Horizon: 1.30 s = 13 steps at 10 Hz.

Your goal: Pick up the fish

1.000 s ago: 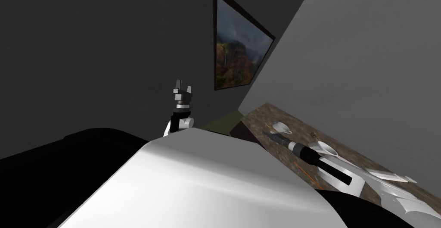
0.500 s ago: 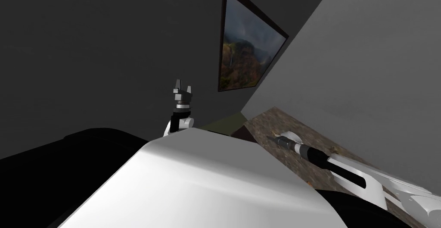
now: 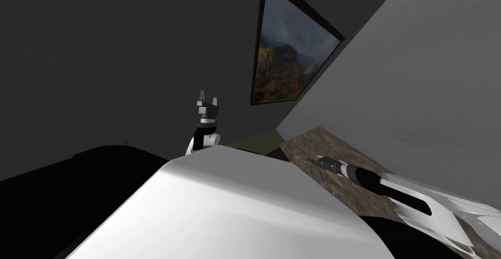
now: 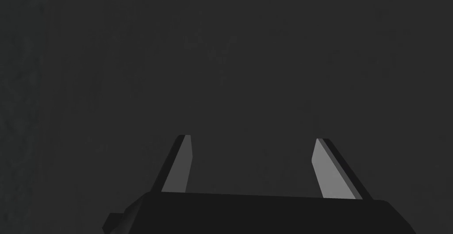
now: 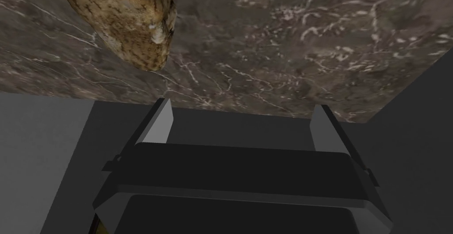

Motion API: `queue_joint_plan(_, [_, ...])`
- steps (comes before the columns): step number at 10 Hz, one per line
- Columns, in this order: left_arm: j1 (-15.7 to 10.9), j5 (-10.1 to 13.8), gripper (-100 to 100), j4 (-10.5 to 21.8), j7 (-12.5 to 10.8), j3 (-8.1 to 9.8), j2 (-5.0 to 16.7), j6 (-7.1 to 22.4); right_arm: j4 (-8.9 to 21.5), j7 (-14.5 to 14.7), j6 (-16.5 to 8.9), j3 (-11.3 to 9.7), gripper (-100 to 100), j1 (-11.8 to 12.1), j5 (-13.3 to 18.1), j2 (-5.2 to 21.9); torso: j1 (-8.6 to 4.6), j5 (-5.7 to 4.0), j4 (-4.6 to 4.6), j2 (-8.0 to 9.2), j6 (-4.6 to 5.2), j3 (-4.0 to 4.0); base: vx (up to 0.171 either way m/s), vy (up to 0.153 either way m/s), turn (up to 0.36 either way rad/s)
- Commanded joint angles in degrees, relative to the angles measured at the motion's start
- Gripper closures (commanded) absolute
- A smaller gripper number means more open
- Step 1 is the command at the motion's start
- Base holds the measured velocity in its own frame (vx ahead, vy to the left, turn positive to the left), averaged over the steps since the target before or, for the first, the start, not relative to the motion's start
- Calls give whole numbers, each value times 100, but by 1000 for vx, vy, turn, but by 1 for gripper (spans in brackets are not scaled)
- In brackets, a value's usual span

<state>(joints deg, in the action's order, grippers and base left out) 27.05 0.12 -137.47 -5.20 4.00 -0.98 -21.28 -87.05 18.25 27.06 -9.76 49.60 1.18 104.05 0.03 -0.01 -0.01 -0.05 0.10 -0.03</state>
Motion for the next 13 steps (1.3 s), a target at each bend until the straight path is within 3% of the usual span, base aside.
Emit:
queue_joint_plan(1, [0, 0, 0, 0, 0, 0, 0, 0, 89, 31, -23, -164, -100, 38, 71, 286, 0, 0, 0, 0, 0, 0, 39, -9, 156])
queue_joint_plan(4, [0, 0, 0, 0, 0, 0, 0, 0, 178, 141, -80, -368, -100, 185, 145, 670, -4, -1, 0, 0, 3, 0, 38, -24, 136])
queue_joint_plan(6, [0, 0, 0, 0, 0, 0, 0, 0, 178, 141, -80, -368, -100, 185, 145, 670, 0, 0, 3, 11, 2, 7, 6, -12, 43])
queue_joint_plan(7, [0, 0, 0, 0, 0, 0, 0, 0, 226, 230, -133, -570, -100, 320, 219, 935, 2, 0, 4, 17, 4, 10, 11, -26, 199])
queue_joint_plan(8, [-1, 0, 0, 0, 0, 0, 0, 0, 233, 266, -157, -668, -100, 386, 254, 1020, -2, 0, 3, 13, -2, 8, 11, -61, 208])
queue_joint_plan(9, [0, 0, 0, 0, 0, 0, 0, 0, 233, 266, -157, -668, -100, 386, 52, 1020, -12, -1, 3, 11, 0, 7, 1, -59, 45])
queue_joint_plan(11, [0, 0, 0, 0, 0, 0, 0, 0, 233, 266, -157, -668, -100, 386, 254, 1020, -8, -3, 6, 20, 6, 12, 0, -13, -19])
queue_joint_plan(12, [0, 0, 0, 0, 0, 0, 0, 0, 211, 322, -193, -861, -100, 525, 322, 1094, 2, -1, 6, 21, 5, 13, -16, -51, 109])
queue_joint_plan(13, [-1, 0, 0, 0, 0, 0, 0, 0, 211, 322, -193, -892, -100, 466, 173, 1094, -10, -1, 6, 24, 3, 14, -18, -70, 68])
